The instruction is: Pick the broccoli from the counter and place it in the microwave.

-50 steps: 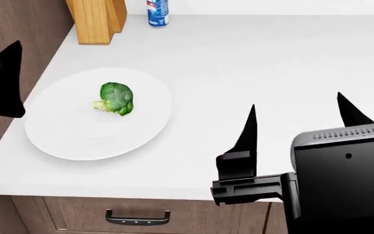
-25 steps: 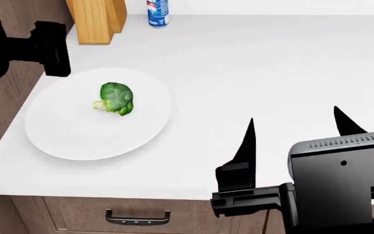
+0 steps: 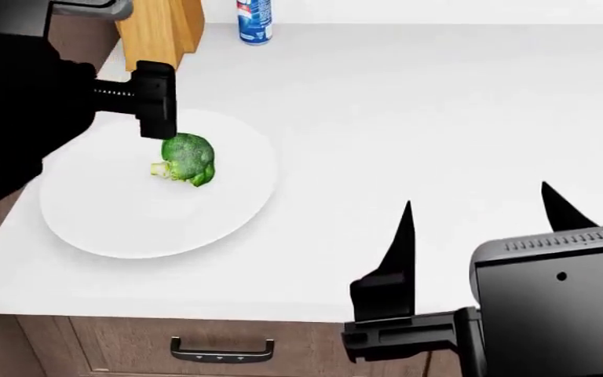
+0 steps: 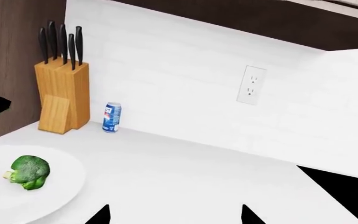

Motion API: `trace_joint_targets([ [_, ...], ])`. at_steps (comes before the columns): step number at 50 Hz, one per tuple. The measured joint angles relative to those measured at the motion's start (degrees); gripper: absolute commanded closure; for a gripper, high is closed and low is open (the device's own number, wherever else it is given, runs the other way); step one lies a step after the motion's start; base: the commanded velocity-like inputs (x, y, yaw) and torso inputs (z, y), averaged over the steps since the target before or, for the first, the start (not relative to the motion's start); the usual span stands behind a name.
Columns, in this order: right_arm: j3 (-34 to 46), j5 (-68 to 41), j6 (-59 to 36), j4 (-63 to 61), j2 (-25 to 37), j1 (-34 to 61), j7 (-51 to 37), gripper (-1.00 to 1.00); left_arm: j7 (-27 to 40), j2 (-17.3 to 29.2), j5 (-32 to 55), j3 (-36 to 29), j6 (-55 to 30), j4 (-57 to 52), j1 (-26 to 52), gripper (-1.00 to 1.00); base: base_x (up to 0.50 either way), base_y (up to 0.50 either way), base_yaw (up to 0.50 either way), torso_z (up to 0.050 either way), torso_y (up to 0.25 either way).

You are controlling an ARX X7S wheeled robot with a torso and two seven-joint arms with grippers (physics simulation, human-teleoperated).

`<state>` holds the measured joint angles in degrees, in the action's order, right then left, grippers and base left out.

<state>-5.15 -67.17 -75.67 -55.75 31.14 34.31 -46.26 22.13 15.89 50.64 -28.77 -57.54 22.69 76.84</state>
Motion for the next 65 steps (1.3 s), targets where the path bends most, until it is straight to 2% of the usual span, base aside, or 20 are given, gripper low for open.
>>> trace_joint_targets([
  [10,-0.5,-2.5,-0.1,-0.1,0.4,-0.1,-1.8,-1.0,-5.2,-4.2,-4.8,-4.2,5.5,13.1,3.7,-1.0,0.0,0.0,0.0,0.0,0.0],
  [20,-0.7,-4.3,0.3,-0.1,0.9,-0.3,-3.1,-1.0,-11.0,-10.0,-7.0,-10.4,14.5,33.2,9.6,-1.0,0.0,0.0,0.0,0.0,0.0],
  [31,-0.9,-5.9,0.9,-0.4,1.4,-1.0,-4.5,-1.0,-12.8,-12.8,2.7,-24.4,20.2,43.6,12.9,-1.0,0.0,0.0,0.0,0.0,0.0],
  [48,-1.1,-8.8,1.7,-0.7,2.1,-1.9,-7.0,-1.0,-11.9,-13.9,22.2,-46.2,24.8,47.9,14.8,-1.0,0.0,0.0,0.0,0.0,0.0],
  [57,-1.1,-10.0,2.3,-0.9,2.6,-2.5,-8.1,-1.0,-11.4,-14.0,29.3,-54.1,26.0,47.9,15.7,-1.0,0.0,0.0,0.0,0.0,0.0],
  [65,-1.0,-11.2,2.6,-0.9,3.0,-2.4,-9.2,-1.0,-10.8,-14.1,33.0,-58.3,26.4,47.8,16.1,-1.0,0.0,0.0,0.0,0.0,0.0],
])
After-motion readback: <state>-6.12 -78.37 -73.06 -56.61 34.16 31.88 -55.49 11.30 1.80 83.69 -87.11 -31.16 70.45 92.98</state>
